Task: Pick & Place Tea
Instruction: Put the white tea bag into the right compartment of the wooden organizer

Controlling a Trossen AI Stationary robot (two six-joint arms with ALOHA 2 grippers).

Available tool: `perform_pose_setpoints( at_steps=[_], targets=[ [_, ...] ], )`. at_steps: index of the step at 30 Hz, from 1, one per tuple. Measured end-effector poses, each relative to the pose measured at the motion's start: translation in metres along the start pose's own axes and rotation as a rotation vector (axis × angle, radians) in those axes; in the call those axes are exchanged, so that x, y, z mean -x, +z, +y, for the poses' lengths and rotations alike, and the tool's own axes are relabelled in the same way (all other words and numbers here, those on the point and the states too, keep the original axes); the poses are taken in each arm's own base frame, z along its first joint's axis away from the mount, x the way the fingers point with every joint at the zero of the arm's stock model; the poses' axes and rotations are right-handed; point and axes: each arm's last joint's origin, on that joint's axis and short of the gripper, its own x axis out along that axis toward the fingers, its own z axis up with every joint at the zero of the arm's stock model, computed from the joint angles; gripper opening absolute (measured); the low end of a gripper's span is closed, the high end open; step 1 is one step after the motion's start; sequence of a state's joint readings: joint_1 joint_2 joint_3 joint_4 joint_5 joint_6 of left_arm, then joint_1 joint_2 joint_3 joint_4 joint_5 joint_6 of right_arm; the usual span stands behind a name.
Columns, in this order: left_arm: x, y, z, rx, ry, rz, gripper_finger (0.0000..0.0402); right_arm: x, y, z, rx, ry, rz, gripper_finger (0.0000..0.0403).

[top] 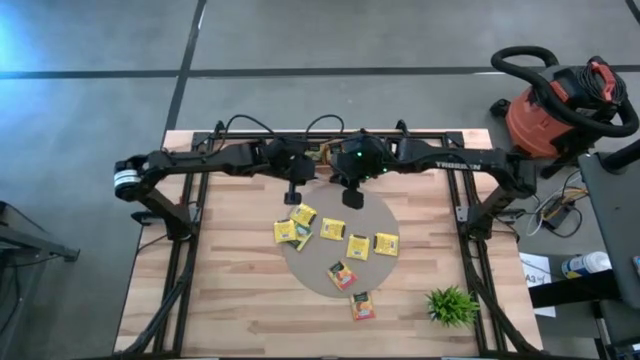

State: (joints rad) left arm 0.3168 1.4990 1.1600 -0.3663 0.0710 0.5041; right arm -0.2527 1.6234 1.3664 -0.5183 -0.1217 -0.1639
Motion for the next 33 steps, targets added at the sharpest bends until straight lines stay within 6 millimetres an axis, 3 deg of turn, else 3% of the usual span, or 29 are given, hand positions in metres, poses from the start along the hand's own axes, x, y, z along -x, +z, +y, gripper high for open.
perform_pose_setpoints(
  at_steps=[10, 17, 22, 33],
  targets=[
    [-0.001, -0.002, 0.002, -0.033, 0.012, 0.010, 0.0001, -0.015, 0.007, -0.016, 0.068, -0.046, -0.012, 0.0126],
    [-0.013, -0.005, 0.002, -0.038, -0.002, 0.036, 0.0001, -0.028, 0.009, -0.020, 0.060, -0.049, -0.012, 0.0164],
    [-0.017, -0.005, 0.002, -0.033, 0.000, 0.036, 0.0000, -0.030, 0.008, -0.020, 0.044, -0.048, -0.009, 0.0162],
    [-0.017, 0.000, 0.005, -0.031, 0.029, -0.014, 0.0000, -0.037, 0.004, -0.020, -0.002, -0.040, 0.012, 0.0107]
  ],
)
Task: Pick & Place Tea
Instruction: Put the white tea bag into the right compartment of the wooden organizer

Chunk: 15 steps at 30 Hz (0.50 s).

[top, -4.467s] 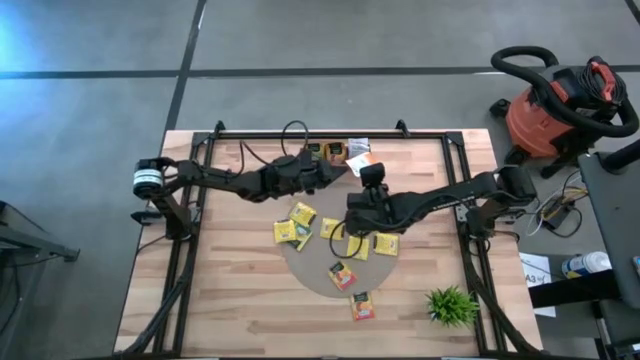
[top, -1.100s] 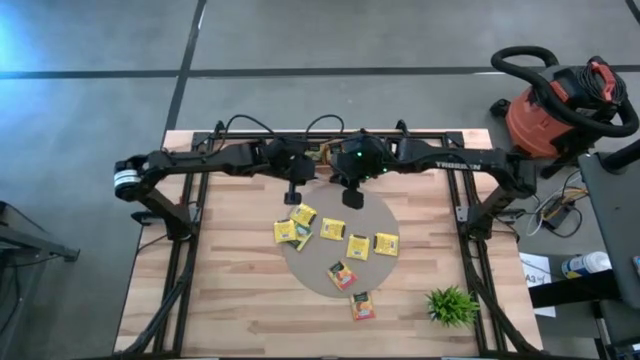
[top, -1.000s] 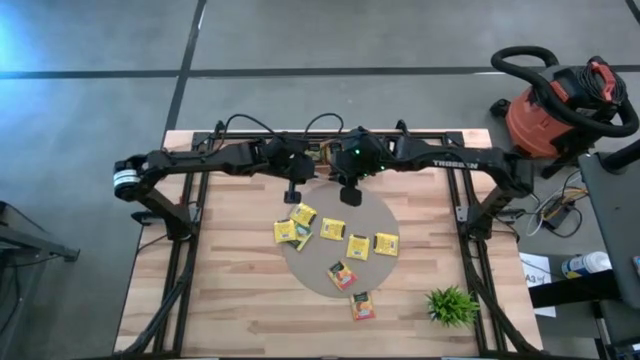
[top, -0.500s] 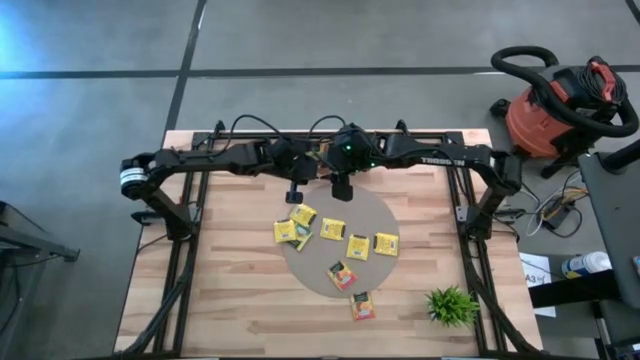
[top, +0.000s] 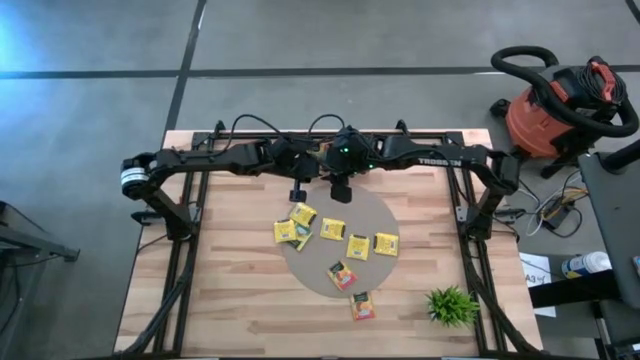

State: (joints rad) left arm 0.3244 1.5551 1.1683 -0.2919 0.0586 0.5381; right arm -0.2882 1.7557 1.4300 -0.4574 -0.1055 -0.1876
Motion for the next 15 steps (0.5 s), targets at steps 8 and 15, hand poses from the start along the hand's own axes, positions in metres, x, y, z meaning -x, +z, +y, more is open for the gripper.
perform_pose_setpoints(
  at_steps=[8, 15],
  targets=[
    [-0.0001, 0.0001, -0.0001, 0.005, 0.001, -0.002, 0.0000, 0.0025, 0.0019, -0.0012, -0.004, -0.030, -0.005, 0.0049],
    [-0.0003, -0.0006, 0.0003, 0.026, 0.020, 0.010, 0.0001, 0.0025, 0.0007, -0.0013, -0.022, -0.052, 0.011, 0.0009]
  ],
)
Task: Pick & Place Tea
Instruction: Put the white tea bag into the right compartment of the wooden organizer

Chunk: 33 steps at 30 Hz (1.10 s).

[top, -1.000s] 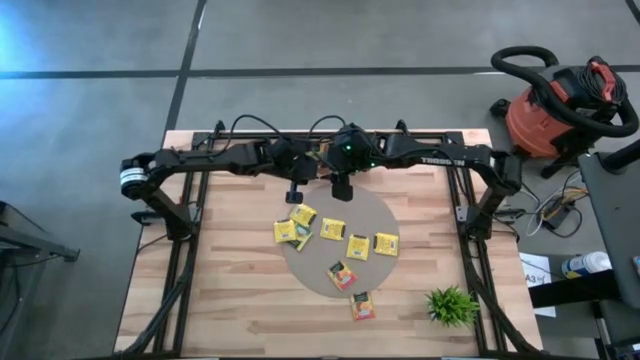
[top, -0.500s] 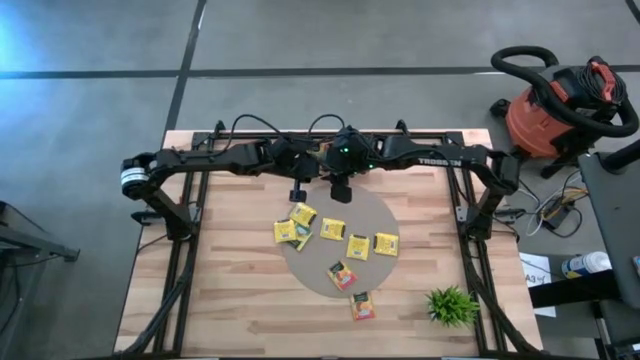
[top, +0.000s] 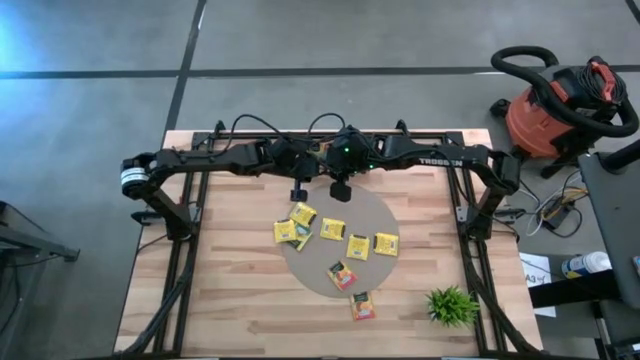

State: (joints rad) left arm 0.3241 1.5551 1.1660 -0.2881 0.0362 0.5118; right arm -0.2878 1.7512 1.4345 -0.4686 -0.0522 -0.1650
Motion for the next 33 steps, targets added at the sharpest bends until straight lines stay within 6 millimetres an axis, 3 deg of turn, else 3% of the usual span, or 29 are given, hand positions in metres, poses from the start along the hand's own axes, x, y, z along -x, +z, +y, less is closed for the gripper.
perform_pose_setpoints(
  at_steps=[10, 15, 21, 28, 33],
  targets=[
    [0.007, 0.001, 0.002, 0.155, 0.064, 0.018, 0.0068, 0.000, -0.002, -0.002, -0.066, -0.007, 0.010, 0.0008],
    [0.019, -0.001, 0.001, 0.273, 0.100, 0.053, 0.0097, 0.001, -0.003, -0.010, -0.157, -0.021, 0.009, 0.0008],
    [0.040, -0.016, -0.003, 0.427, 0.158, 0.039, 0.0103, 0.009, -0.008, -0.023, -0.271, -0.051, -0.024, 0.0008],
    [0.051, -0.051, -0.022, 0.722, 0.209, -0.271, 0.0103, 0.031, -0.006, -0.030, -0.416, 0.023, -0.340, 0.0008],
    [0.057, -0.066, -0.032, 0.891, 0.153, -0.623, 0.0103, 0.028, -0.012, -0.027, -0.509, 0.131, -0.457, 0.0008]
  ],
)
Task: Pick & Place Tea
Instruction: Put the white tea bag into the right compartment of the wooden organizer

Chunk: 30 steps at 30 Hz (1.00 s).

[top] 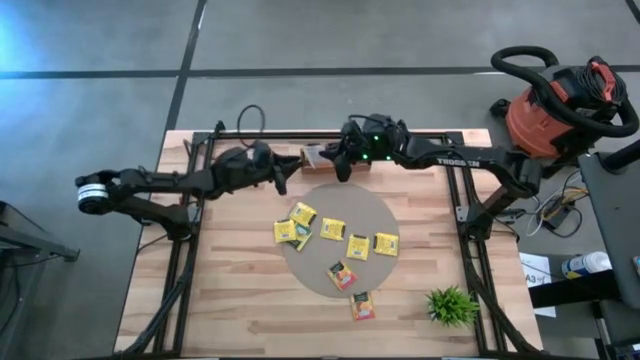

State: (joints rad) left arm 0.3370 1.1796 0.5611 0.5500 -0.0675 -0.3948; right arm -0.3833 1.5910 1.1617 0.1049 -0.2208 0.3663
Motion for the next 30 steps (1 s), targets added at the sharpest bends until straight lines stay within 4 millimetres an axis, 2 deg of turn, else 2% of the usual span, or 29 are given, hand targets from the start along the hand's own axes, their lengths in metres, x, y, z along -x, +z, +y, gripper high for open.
perform_pose_setpoints(
  at_steps=[2, 8, 17, 21, 24, 28, 30],
  targets=[
    [0.001, -0.004, 0.001, 0.061, -0.042, -0.033, 0.0103, -0.002, -0.004, 0.002, -0.027, 0.050, -0.018, 0.0008],
    [-0.006, -0.015, 0.003, 0.122, -0.063, 0.040, 0.0103, -0.004, -0.005, 0.004, -0.068, 0.096, -0.086, 0.0008],
    [-0.024, 0.005, -0.009, 0.078, -0.196, 0.002, 0.0103, -0.004, -0.004, 0.009, -0.060, 0.112, -0.088, 0.0008],
    [-0.031, 0.005, -0.012, 0.047, -0.241, 0.030, 0.0099, -0.004, -0.003, 0.010, -0.058, 0.113, -0.090, 0.0008],
    [-0.035, 0.003, -0.011, 0.045, -0.229, 0.062, 0.0077, -0.004, -0.005, 0.009, -0.054, 0.110, -0.085, 0.0008],
    [-0.035, 0.000, -0.010, 0.042, -0.211, 0.100, 0.0021, -0.003, -0.005, 0.010, -0.005, 0.113, -0.082, 0.0008],
    [-0.034, 0.000, -0.010, 0.033, -0.208, 0.103, 0.0012, -0.003, -0.004, 0.010, 0.020, 0.109, -0.063, 0.0010]
  ],
)
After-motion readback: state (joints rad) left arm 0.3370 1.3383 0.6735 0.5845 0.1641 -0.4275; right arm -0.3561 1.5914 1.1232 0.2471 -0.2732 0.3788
